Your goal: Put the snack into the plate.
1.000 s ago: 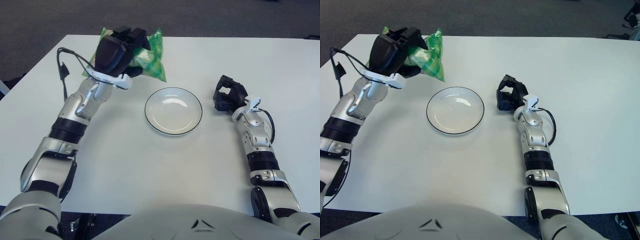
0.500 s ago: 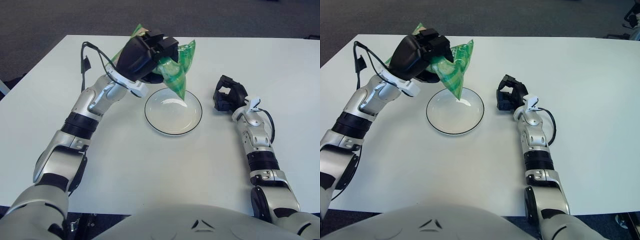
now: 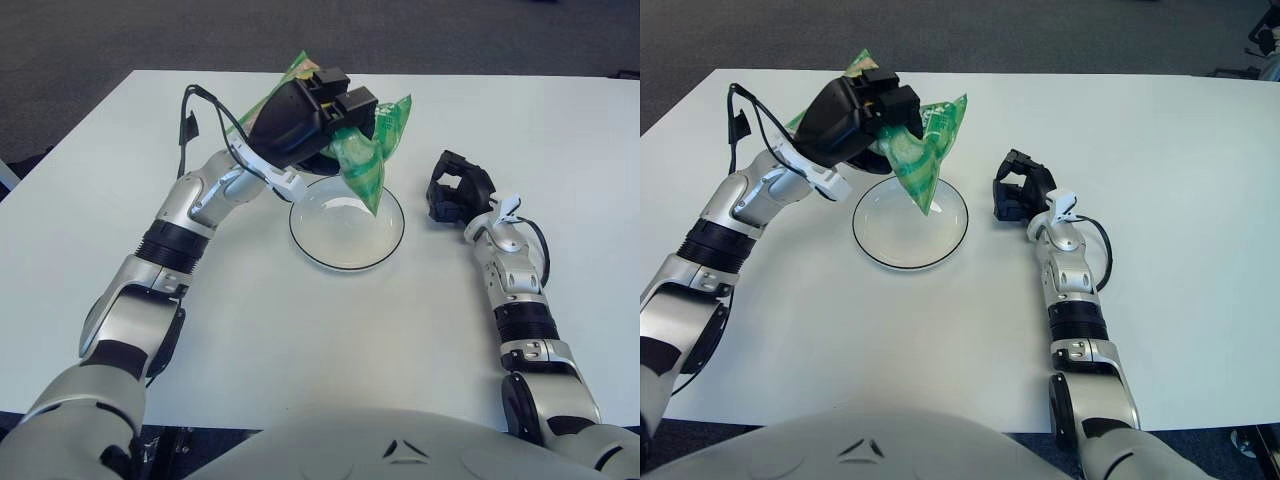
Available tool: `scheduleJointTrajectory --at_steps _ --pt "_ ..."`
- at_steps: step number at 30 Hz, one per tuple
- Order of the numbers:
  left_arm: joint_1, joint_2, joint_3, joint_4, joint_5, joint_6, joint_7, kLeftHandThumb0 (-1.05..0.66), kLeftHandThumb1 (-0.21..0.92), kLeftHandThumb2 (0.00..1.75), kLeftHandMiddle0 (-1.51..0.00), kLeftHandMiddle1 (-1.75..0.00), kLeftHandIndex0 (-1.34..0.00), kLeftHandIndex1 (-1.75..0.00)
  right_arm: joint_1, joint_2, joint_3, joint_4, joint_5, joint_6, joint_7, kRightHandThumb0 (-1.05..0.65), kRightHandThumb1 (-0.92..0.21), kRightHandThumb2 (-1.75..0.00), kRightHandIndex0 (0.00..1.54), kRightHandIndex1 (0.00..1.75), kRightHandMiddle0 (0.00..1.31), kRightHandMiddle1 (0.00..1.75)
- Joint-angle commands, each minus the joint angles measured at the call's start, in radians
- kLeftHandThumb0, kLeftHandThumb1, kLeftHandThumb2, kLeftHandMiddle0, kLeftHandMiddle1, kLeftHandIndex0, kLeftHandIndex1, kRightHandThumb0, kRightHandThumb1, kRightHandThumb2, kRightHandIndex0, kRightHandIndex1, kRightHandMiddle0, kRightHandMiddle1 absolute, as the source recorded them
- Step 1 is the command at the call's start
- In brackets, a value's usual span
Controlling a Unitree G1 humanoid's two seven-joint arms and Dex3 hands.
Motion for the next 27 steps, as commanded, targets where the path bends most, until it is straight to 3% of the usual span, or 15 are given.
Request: scheduleJointTrajectory --at_steps 1,11,27 --pt "0.001 -0.002 -0.009 -0.012 -0.016 0.007 -0.051 0.0 0.0 1.65 -0.87 -1.67 -0.62 -1.75 0.08 0.005 0.029 0.069 -0.032 0.078 0.004 -0.49 -0.28 -1.36 1.28 1.75 0.64 1.75" --pt "0.031 -0.045 -0.023 -0.031 -0.03 0.039 -0.116 0.0 0.02 1.64 -0.87 -1.66 -0.61 -1.75 0.08 0.002 0.034 0.066 -0.033 0.08 0.007 -0.49 -0.28 -1.36 1.3 1.75 0.64 1.75" --pt "0.095 -0.109 -0.049 0.011 -0.157 0.106 -0.274 0.0 0.02 1.63 -0.86 -1.67 -0.6 -1.75 0.085 0.004 0.04 0.042 -0.036 0.102 -0.013 -0.5 -0.27 -1.37 1.3 1.75 0.65 1.75"
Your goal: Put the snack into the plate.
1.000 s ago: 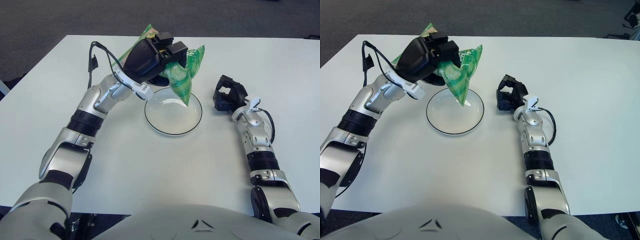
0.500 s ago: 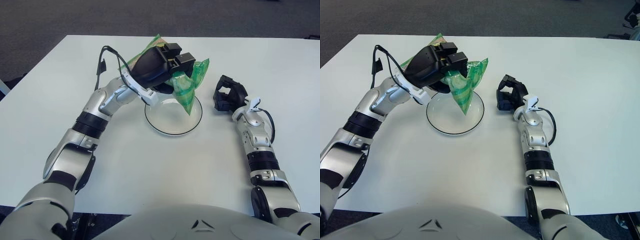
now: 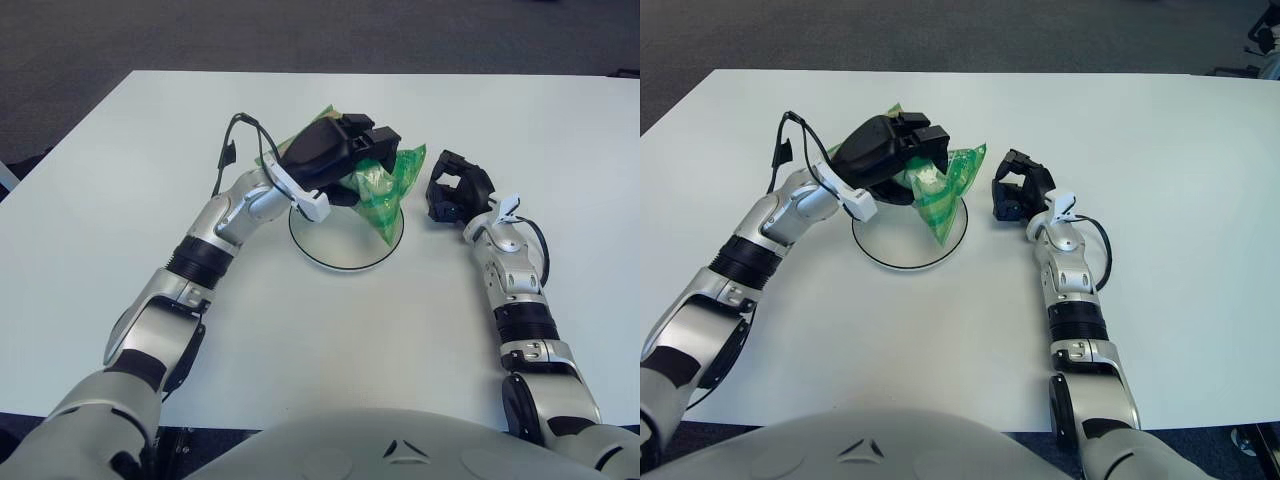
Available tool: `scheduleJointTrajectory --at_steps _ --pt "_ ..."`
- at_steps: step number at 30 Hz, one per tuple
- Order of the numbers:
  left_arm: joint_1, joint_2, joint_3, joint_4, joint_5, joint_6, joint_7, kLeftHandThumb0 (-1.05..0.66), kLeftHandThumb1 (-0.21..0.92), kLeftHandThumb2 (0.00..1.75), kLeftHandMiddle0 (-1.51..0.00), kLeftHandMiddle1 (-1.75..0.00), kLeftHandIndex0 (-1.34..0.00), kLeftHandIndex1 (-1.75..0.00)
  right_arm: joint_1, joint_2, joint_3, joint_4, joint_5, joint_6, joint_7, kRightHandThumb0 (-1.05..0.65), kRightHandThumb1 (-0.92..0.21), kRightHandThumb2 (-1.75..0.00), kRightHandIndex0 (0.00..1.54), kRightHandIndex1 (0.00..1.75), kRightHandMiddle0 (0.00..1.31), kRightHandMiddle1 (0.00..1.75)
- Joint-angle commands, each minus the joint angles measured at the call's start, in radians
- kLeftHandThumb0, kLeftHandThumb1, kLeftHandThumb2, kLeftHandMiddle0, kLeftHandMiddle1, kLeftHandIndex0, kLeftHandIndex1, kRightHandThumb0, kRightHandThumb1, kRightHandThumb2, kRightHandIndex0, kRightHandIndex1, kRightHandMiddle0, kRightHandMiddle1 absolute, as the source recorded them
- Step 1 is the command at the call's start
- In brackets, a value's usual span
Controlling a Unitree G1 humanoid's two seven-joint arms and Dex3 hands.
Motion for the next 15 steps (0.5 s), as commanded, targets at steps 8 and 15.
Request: scheduleJointTrajectory --at_steps 8,15 --pt "0.02 -0.045 0.006 0.059 -0.063 0.071 -0.052 0.0 -0.01 1.66 -0.89 -1.65 -0.63 -1.75 0.083 0.006 0.031 0.044 -0.033 0.11 -0.005 -0.5 -0.27 -1.37 1.29 1.75 0.65 1.75" --pt "0.027 -0.061 0.002 0.094 -0.101 0.098 -0.087 0.0 -0.04 1.68 -0.91 -1.63 -0.65 -1.75 0.087 0.007 0.03 0.038 -0.025 0.112 0.0 -0.5 -0.27 -1.37 1.28 1.75 0.65 1.75"
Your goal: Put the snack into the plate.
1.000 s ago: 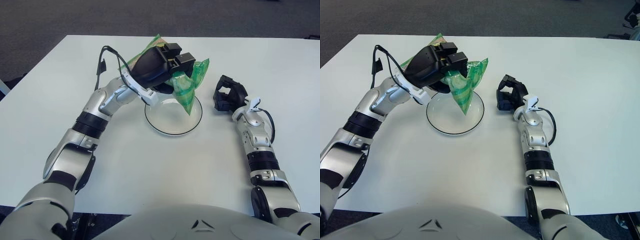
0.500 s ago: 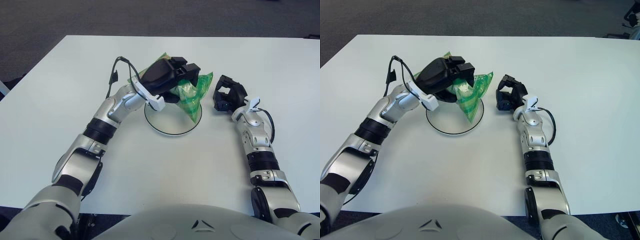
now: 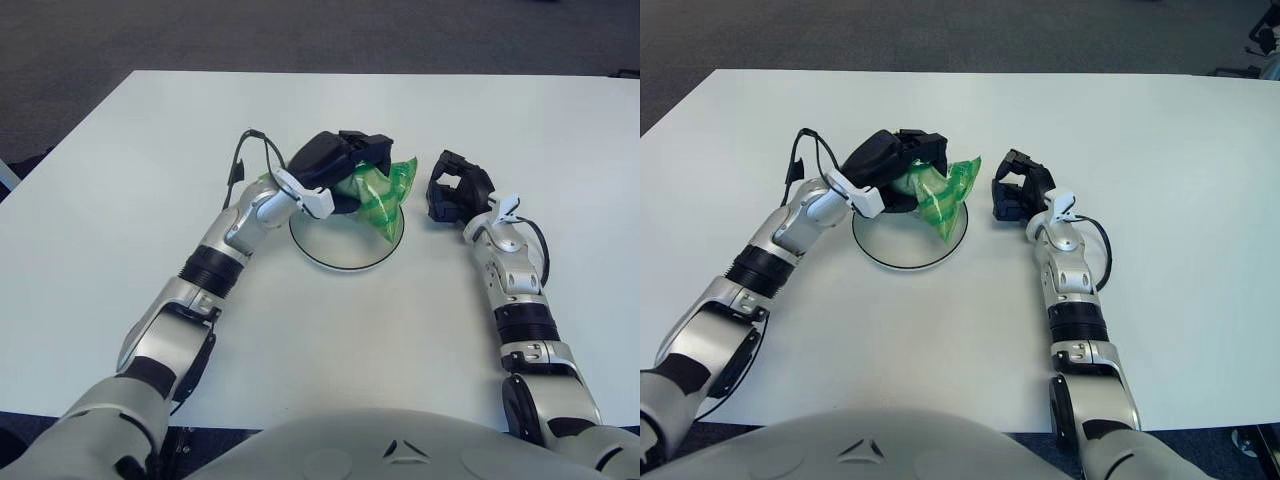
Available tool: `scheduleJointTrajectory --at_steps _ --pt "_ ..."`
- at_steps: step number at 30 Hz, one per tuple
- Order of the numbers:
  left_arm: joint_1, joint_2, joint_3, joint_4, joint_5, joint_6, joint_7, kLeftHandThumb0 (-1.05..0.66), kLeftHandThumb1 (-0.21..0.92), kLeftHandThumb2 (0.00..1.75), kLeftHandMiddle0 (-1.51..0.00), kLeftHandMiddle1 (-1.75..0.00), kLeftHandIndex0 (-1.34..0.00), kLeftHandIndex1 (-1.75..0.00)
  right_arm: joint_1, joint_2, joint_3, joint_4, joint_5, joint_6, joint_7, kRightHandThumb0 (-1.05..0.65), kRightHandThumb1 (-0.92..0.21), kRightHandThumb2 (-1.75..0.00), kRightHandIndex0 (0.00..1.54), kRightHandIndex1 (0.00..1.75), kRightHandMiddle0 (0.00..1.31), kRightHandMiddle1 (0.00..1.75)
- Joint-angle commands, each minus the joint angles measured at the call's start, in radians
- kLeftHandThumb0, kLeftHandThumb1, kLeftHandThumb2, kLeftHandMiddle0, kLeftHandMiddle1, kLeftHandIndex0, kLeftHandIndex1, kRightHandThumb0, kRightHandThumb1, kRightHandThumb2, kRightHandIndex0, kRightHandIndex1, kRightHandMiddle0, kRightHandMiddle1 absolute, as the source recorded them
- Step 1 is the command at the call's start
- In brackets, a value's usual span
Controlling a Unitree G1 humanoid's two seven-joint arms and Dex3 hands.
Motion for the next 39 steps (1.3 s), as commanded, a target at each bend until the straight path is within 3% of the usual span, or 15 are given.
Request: scheduleJointTrajectory --at_steps 1,8,28,33,36,37,38,39 --pt "0.013 -0.005 0.0 0.031 -0.019 0.02 -0.023 0.0 -0.04 1.68 -0.91 -1.63 -0.65 -1.75 0.083 0.008 0.028 0.052 -0.024 0.094 0.011 -0.5 -0.27 -1.37 1.28 1.75 0.65 1.75" --pt "0.017 -0.007 -0.009 0.076 -0.02 0.005 -0.018 0.0 -0.05 1.68 -0.93 -1.6 -0.66 -1.75 0.087 0.009 0.026 0.043 -0.018 0.099 0.015 -0.49 -0.28 -1.37 1.29 1.75 0.65 1.75" --pt "0.041 -0.013 -0.031 0.081 -0.124 0.012 -0.147 0.0 0.02 1.64 -0.83 -1.71 -0.61 -1.75 0.093 0.01 0.028 0.021 -0.019 0.118 0.011 -0.49 -0.28 -1.36 1.29 1.75 0.64 1.75" --pt "0.039 0.003 -0.038 0.065 -0.128 0.027 -0.19 -0.01 -0.01 1.69 -0.84 -1.74 -0.65 -1.73 0.09 0.012 0.026 0.023 -0.018 0.121 0.009 -0.49 -0.28 -1.36 1.28 1.75 0.64 1.75" --pt "0.027 0.046 -0.06 0.022 -0.097 0.059 -0.261 -0.01 0.18 1.47 -0.63 -1.74 -0.56 -1.74 0.089 0.014 0.023 0.019 -0.014 0.133 0.005 -0.49 -0.28 -1.36 1.28 1.75 0.64 1.75" --pt "0.023 0.058 -0.066 0.009 -0.095 0.069 -0.287 -0.09 0.28 1.35 -0.62 -1.75 -0.51 -1.74 0.089 0.015 0.022 0.017 -0.013 0.137 0.004 -0.49 -0.28 -1.36 1.27 1.75 0.64 1.75" --pt "0.012 0.075 -0.081 0.004 -0.107 0.071 -0.34 -0.19 0.45 1.13 -0.61 -1.75 -0.43 -1.74 0.089 0.017 0.021 0.011 -0.01 0.147 0.003 -0.49 -0.28 -1.36 1.26 1.75 0.64 1.75" --pt "0.004 0.086 -0.092 0.001 -0.117 0.072 -0.377 -0.42 0.57 0.99 -0.43 -1.72 -0.28 -1.59 0.09 0.017 0.02 0.005 -0.008 0.153 0.002 -0.49 -0.29 -1.35 1.25 1.75 0.64 1.75"
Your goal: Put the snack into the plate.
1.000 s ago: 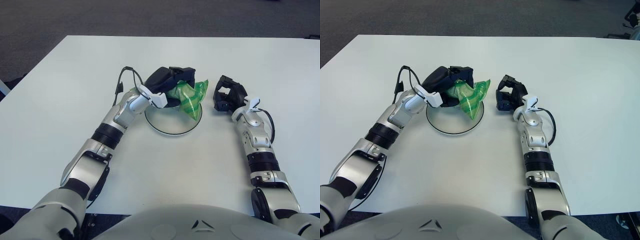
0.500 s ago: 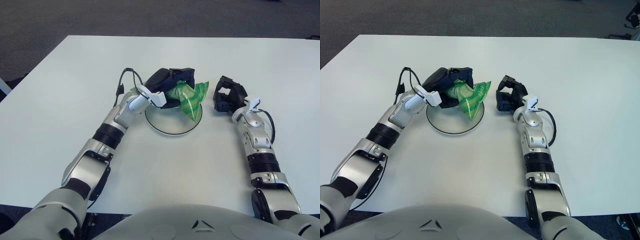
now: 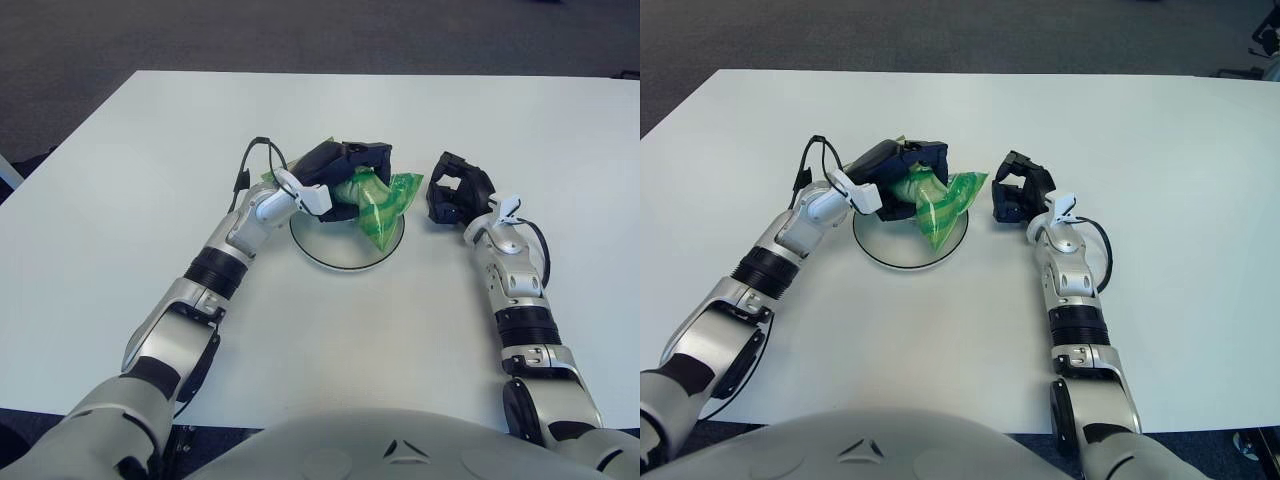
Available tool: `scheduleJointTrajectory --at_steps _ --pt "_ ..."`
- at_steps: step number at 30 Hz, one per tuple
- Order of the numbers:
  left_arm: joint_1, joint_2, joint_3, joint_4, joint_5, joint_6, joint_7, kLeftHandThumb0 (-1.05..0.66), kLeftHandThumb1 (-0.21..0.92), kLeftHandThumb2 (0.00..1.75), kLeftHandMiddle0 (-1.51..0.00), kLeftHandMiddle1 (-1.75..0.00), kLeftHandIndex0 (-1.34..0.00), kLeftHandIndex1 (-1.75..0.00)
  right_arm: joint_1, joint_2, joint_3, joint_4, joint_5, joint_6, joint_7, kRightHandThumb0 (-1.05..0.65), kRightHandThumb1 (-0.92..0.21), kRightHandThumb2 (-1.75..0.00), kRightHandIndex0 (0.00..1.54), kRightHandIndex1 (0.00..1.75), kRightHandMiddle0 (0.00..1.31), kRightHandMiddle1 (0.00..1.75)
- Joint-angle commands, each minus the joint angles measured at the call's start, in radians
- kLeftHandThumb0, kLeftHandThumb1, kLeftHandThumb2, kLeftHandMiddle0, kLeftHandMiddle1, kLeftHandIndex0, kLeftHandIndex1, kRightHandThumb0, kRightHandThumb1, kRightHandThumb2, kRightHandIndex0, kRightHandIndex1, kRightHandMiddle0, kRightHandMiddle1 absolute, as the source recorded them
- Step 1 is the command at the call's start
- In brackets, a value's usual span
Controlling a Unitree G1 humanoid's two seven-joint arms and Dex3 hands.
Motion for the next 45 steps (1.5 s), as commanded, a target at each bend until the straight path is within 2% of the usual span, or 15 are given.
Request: scheduleJointTrajectory --at_steps 1,3,5,6,9,12,14,16,20,25,29,33,37,40,45 --pt "0.003 0.062 -0.06 0.001 -0.005 0.036 -0.178 -0.5 0.61 0.93 -0.36 -1.71 -0.22 -1.53 0.074 0.016 0.02 0.04 -0.009 0.12 0.003 -0.49 -0.29 -1.35 1.25 1.75 0.63 1.75" --pt "-0.002 0.071 -0.068 -0.007 -0.028 0.035 -0.222 -0.7 0.73 0.78 -0.15 -1.62 -0.09 -1.35 0.075 0.016 0.019 0.034 -0.007 0.128 0.003 -0.49 -0.3 -1.34 1.24 1.75 0.63 1.75" --pt "-0.011 0.081 -0.075 -0.016 -0.052 0.036 -0.271 -0.77 0.78 0.71 -0.08 -1.53 -0.05 -1.26 0.077 0.017 0.018 0.028 -0.006 0.134 0.004 -0.49 -0.3 -1.34 1.23 1.75 0.63 1.75" --pt "-0.015 0.086 -0.078 -0.02 -0.064 0.036 -0.296 -0.8 0.83 0.64 -0.05 -1.34 -0.03 -1.16 0.077 0.018 0.019 0.026 -0.006 0.137 0.003 -0.49 -0.29 -1.34 1.24 1.75 0.63 1.75" --pt "-0.028 0.099 -0.082 -0.032 -0.108 0.037 -0.362 -0.85 0.89 0.53 -0.02 -1.03 -0.01 -0.98 0.077 0.018 0.02 0.024 -0.008 0.14 0.004 -0.49 -0.29 -1.35 1.24 1.75 0.64 1.75" --pt "-0.031 0.129 -0.07 -0.066 -0.184 0.052 -0.448 -0.87 0.91 0.49 -0.01 -0.83 0.0 -0.83 0.074 0.016 0.02 0.029 -0.008 0.141 0.009 -0.5 -0.28 -1.36 1.26 1.75 0.65 1.75" --pt "-0.027 0.148 -0.062 -0.084 -0.221 0.067 -0.496 -0.88 0.91 0.47 0.0 -0.64 0.0 -0.68 0.072 0.016 0.02 0.033 -0.008 0.144 0.01 -0.5 -0.27 -1.37 1.27 1.75 0.65 1.75" --pt "-0.024 0.154 -0.058 -0.09 -0.231 0.075 -0.516 -0.89 0.92 0.44 0.0 -0.42 0.0 -0.51 0.071 0.016 0.019 0.034 -0.008 0.147 0.01 -0.5 -0.26 -1.38 1.28 1.75 0.66 1.75" --pt "-0.021 0.165 -0.042 -0.104 -0.23 0.08 -0.527 -0.94 0.92 0.4 0.0 -0.15 0.0 -0.28 0.068 0.016 0.017 0.034 -0.005 0.154 0.009 -0.5 -0.26 -1.38 1.26 1.75 0.66 1.75" --pt "-0.03 0.197 -0.003 -0.108 -0.234 0.054 -0.523 -1.01 0.91 0.32 0.0 -0.03 0.0 -0.08 0.069 0.016 0.016 0.032 -0.006 0.15 0.008 -0.5 -0.27 -1.37 1.25 1.75 0.65 1.75" --pt "-0.044 0.206 0.014 -0.099 -0.304 0.029 -0.573 -1.04 0.9 0.29 0.0 -0.01 0.0 -0.02 0.066 0.012 0.021 0.042 -0.015 0.133 0.009 -0.5 -0.28 -1.36 1.27 1.75 0.65 1.75" --pt "-0.059 0.204 0.031 -0.102 -0.386 0.038 -0.633 -1.05 0.88 0.26 0.0 0.0 0.0 0.0 0.066 0.006 0.029 0.049 -0.026 0.114 0.015 -0.49 -0.28 -1.36 1.29 1.75 0.64 1.75" --pt "-0.087 0.224 0.087 -0.059 -0.573 0.043 -0.779 -1.05 0.86 0.23 0.0 0.0 0.0 0.0 0.058 -0.001 0.033 0.068 -0.032 0.102 0.02 -0.49 -0.29 -1.35 1.31 1.75 0.64 1.75" --pt "-0.108 0.213 0.128 0.002 -0.721 0.097 -0.922 -1.04 0.85 0.22 0.0 0.0 0.0 0.0 0.054 -0.003 0.033 0.078 -0.034 0.101 0.02 -0.49 -0.29 -1.35 1.32 1.75 0.64 1.75" --pt "-0.123 0.175 0.164 0.038 -0.808 0.165 -1.016 -1.01 0.84 0.2 0.0 0.0 0.0 0.0 0.05 -0.003 0.031 0.086 -0.035 0.101 0.016 -0.49 -0.29 -1.34 1.31 1.75 0.63 1.75"
